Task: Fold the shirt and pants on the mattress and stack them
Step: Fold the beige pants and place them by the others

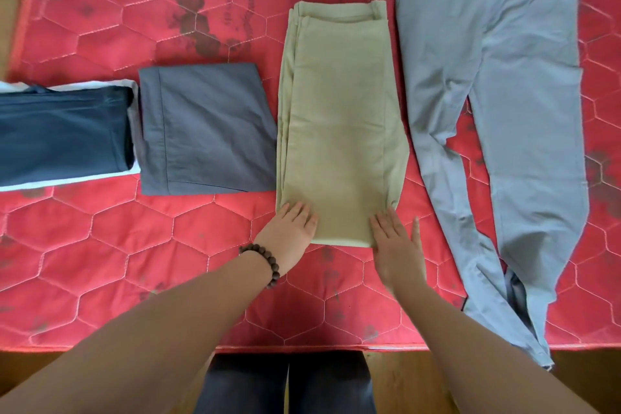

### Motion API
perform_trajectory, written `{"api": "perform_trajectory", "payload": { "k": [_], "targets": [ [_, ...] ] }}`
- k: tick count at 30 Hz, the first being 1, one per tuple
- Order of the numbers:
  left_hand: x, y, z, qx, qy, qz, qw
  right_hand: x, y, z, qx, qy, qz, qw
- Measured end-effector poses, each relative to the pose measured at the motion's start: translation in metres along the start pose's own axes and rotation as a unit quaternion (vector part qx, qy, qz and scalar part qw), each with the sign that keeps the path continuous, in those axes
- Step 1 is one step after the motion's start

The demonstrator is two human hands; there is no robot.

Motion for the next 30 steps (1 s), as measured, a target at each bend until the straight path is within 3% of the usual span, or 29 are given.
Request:
{"api": "perform_trajectory", "payload": {
  "k": [3,8,15,19,24,25,27,30],
  "targets": [
    [-0.006,-0.046,-0.007,0.055,-0.023,-0.097,0.994,0.004,-0.043,-0.003,0.065,-0.012,0.112,0.992],
    [-0.024,-0.122,-0.035,0.173,-0.084,-0.242,0.951,0.013,-0.129,-0.01,0.14,-0.026,0.247,0.958],
    [-0.037,-0.182,-0.054,0.228,-0.127,-0.313,0.913,0.023,-0.19,-0.016,0.105,0.03,0.365,0.925],
    [-0.065,-0.189,-0.04,0.262,-0.248,-0.374,0.854,0.034,-0.194,0.012,0.07,0.139,0.502,0.851],
    [-0.111,-0.167,0.007,0.285,-0.384,-0.499,0.722,0.044,-0.182,0.071,0.064,0.214,0.614,0.757],
    [-0.118,-0.161,0.021,0.285,-0.398,-0.518,0.702,0.045,-0.173,0.084,0.035,0.215,0.619,0.755],
    [-0.135,-0.152,0.053,0.28,-0.413,-0.531,0.684,0.05,-0.151,0.107,-0.018,0.216,0.572,0.791],
    [-0.161,-0.156,0.105,0.31,-0.4,-0.516,0.691,0.067,-0.136,0.155,0.023,0.238,0.561,0.792]
  ]
}}
Point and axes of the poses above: each hand's wrist, its own z-axis towards the middle knuckle, its own y-axis out of the palm, x = y × z, the point moved 6 cm from there along z, towards the middle knuckle, and after that the axes turned 13 degrees about x, right-handed, at the moved point
